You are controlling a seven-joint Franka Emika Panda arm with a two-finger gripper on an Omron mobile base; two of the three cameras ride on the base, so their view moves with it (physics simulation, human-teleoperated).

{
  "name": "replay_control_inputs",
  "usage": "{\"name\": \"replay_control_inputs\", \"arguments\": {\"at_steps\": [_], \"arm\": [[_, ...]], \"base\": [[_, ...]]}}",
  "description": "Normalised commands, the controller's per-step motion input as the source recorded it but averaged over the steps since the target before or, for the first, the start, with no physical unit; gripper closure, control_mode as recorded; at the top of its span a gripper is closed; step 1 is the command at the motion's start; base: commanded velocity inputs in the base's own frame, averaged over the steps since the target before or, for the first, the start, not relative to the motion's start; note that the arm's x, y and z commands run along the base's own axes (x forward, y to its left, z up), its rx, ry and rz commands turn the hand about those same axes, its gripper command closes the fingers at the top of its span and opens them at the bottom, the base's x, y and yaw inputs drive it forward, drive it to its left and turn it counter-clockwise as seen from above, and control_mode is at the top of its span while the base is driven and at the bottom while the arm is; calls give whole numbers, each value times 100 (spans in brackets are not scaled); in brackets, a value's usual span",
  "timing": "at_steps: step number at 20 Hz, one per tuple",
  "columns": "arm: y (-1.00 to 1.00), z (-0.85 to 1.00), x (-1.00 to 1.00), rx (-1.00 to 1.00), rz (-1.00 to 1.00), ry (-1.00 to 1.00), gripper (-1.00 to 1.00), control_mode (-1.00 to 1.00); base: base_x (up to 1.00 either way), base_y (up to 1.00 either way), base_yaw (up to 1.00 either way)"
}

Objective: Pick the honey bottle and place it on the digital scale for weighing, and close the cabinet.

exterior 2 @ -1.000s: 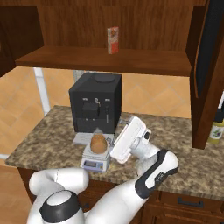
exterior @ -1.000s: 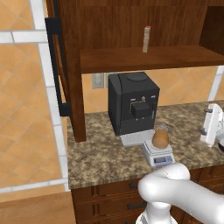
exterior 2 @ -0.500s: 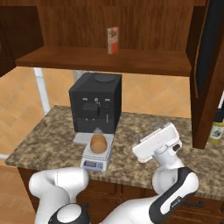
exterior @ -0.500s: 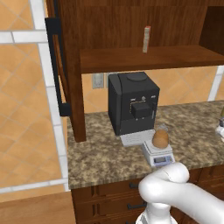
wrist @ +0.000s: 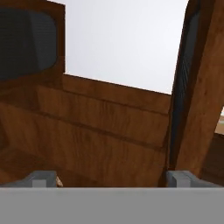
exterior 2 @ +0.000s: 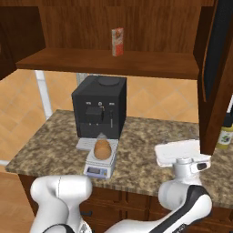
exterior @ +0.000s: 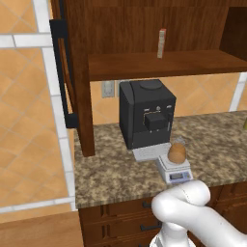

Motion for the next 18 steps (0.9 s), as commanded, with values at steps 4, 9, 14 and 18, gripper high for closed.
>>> {"name": "replay_control_inputs", "arguments": {"at_steps": [4,9,14,18], "arm": [[-69,4,0,13,-35,0,-100,-100],[-66,27,0,14,-24,0,-100,-100],[-59,5,0,7,-17,0,-100,-100],[-65,24,-2,10,-13,-1,-100,-100]], "base": [[0,0,0],[0,0,0],[0,0,0],[0,0,0]]}}
